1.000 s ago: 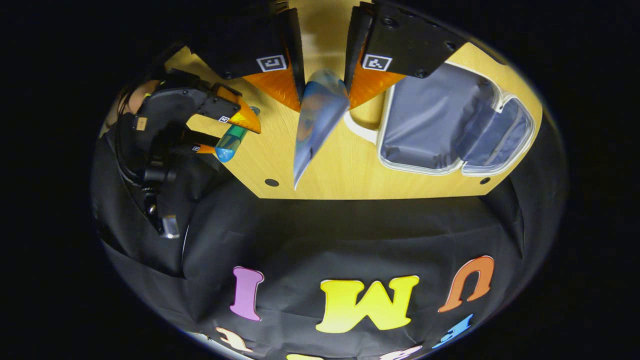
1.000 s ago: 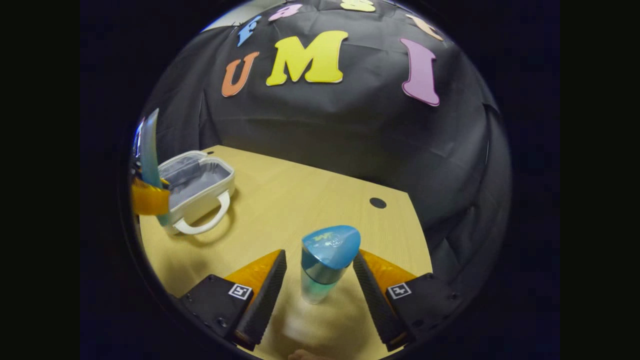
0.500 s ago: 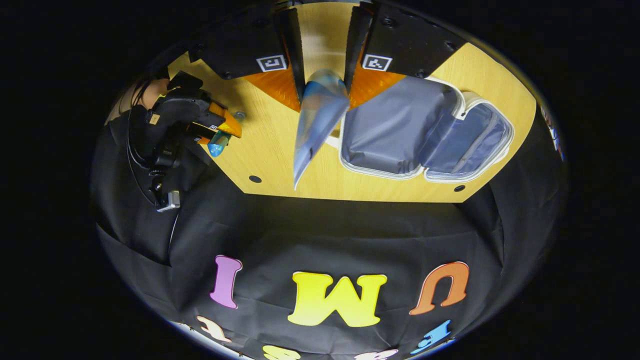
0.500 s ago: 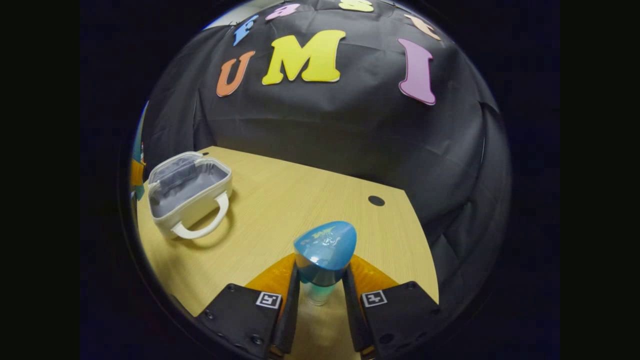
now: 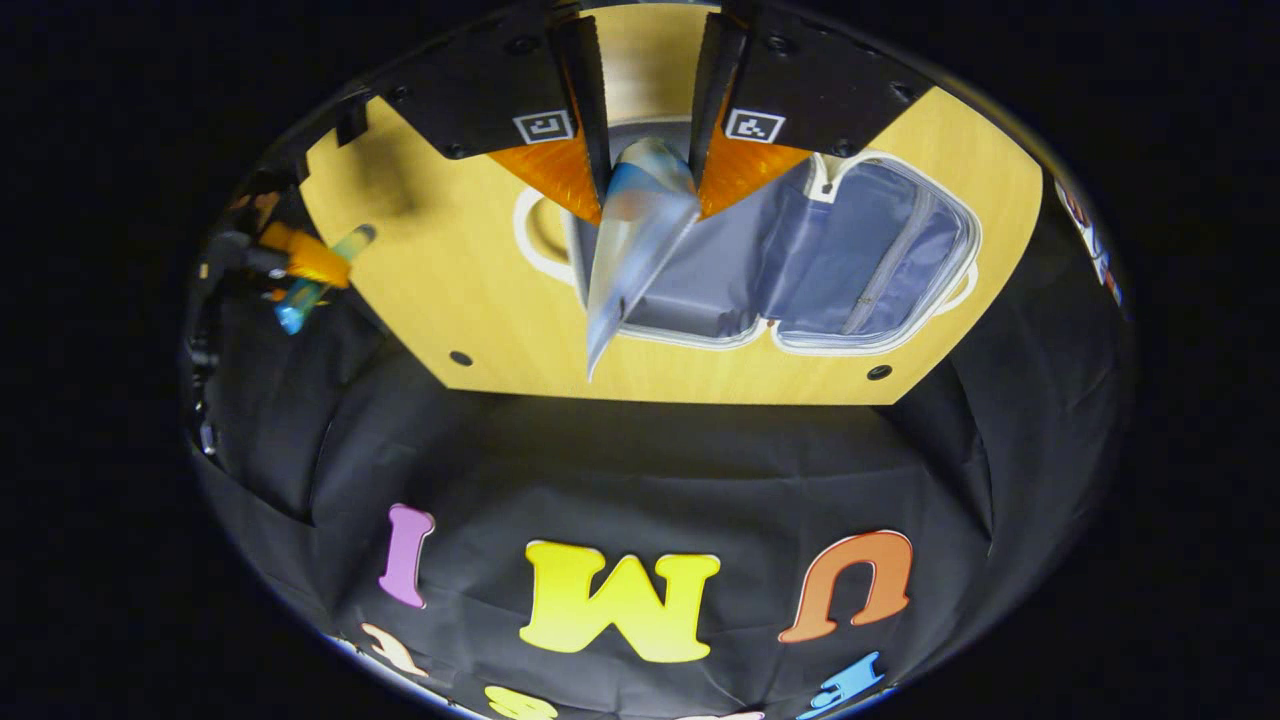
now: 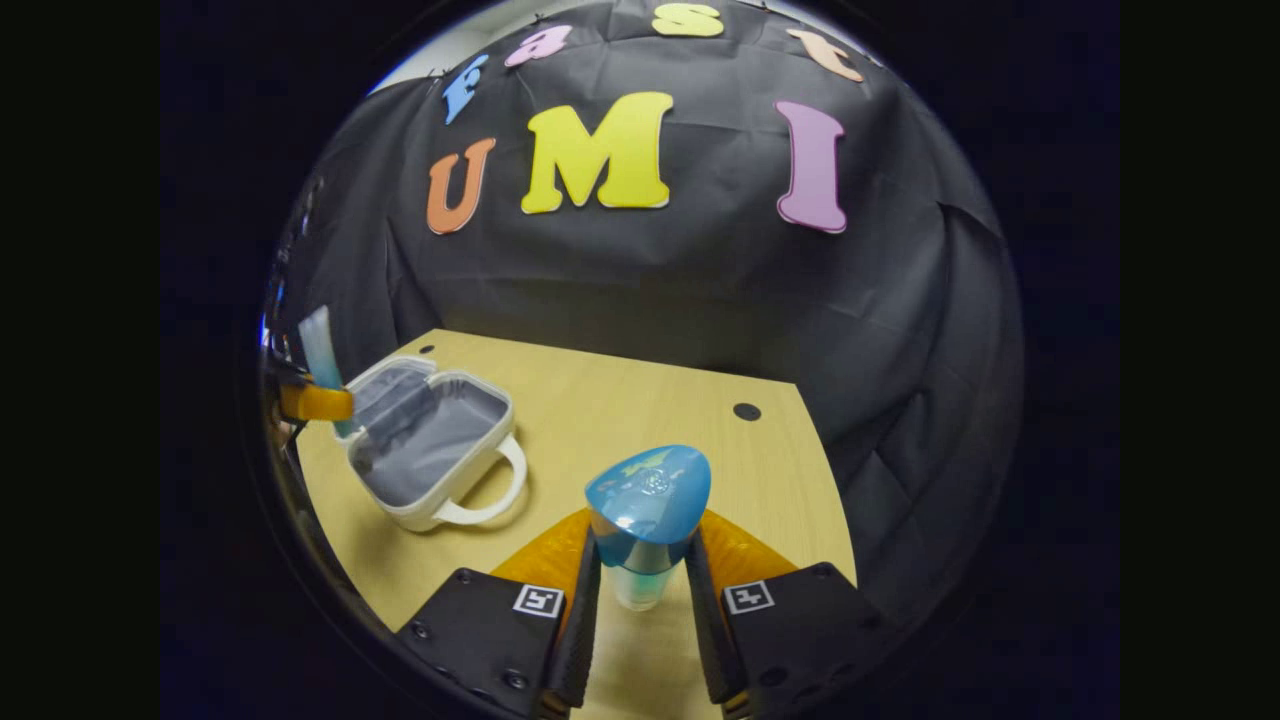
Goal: First open the suitcase, pack the skin care products into it, and then close the suitcase.
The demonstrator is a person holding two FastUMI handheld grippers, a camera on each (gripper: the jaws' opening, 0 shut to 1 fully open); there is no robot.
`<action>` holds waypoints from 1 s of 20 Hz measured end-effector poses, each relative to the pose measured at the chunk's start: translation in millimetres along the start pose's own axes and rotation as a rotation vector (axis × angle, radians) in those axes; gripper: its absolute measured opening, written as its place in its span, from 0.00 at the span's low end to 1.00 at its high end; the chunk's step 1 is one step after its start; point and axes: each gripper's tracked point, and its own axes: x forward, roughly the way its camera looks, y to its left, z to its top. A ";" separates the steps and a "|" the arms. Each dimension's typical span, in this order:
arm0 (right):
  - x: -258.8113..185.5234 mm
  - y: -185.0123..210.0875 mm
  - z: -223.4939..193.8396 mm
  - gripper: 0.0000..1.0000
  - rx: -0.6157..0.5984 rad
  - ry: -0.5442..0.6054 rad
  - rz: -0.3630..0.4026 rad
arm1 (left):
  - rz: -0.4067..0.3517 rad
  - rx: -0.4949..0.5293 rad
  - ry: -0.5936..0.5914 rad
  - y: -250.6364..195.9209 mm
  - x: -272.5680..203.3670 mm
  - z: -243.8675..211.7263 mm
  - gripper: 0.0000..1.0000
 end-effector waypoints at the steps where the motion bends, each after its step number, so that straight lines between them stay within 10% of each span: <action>1: -6.2 7.2 4.8 0.41 0.001 0.000 -0.001 | 0.008 0.004 0.045 9.4 11.9 -10.3 0.41; 20: -13.7 76.4 13.1 0.41 -0.033 0.078 -0.007 | 0.062 0.075 0.467 65.3 87.7 -98.2 0.41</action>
